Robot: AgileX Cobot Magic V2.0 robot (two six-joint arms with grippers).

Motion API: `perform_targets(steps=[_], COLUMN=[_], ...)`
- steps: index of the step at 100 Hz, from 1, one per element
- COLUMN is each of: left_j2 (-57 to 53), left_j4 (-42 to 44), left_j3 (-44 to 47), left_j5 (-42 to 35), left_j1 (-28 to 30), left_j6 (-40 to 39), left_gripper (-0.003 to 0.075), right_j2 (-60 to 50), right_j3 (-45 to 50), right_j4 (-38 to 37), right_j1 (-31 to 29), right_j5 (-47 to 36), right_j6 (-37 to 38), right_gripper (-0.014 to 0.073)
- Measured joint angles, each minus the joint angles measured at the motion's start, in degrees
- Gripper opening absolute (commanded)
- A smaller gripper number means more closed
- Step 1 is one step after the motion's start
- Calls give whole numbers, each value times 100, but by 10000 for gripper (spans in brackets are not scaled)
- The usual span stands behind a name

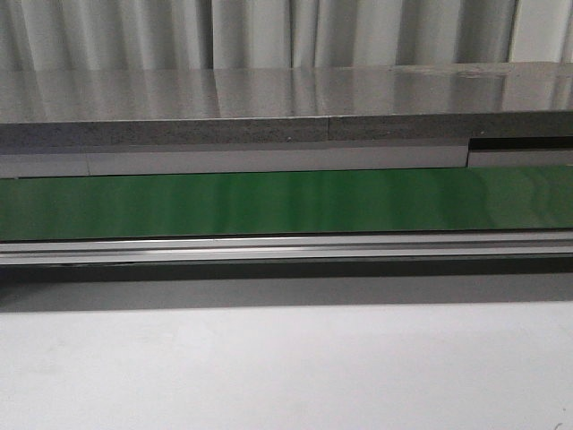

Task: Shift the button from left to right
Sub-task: 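Lower the button into the green tray and open the right gripper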

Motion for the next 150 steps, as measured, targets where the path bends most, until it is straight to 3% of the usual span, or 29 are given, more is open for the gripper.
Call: perform_targets(steps=[24, 48, 55, 108, 132, 150], left_j2=[0, 0, 0, 0, 0, 0], left_j4=[0, 0, 0, 0, 0, 0], left_j3=[0, 0, 0, 0, 0, 0], left_j5=[0, 0, 0, 0, 0, 0], left_j1=[0, 0, 0, 0, 0, 0], left_j6=[0, 0, 0, 0, 0, 0], left_gripper=[-20, -20, -20, -20, -20, -20], right_j2=[194, 194, 194, 23, -374, -733], right_j3=[0, 0, 0, -62, -296, -306], right_j4=[-88, -88, -102, -172, 597, 766], right_j1=[0, 0, 0, 0, 51, 464], right_j5=[99, 65, 28, -100, -115, -124], right_j6=[0, 0, 0, 0, 0, 10], right_gripper=[216, 470, 510, 510, 510, 510])
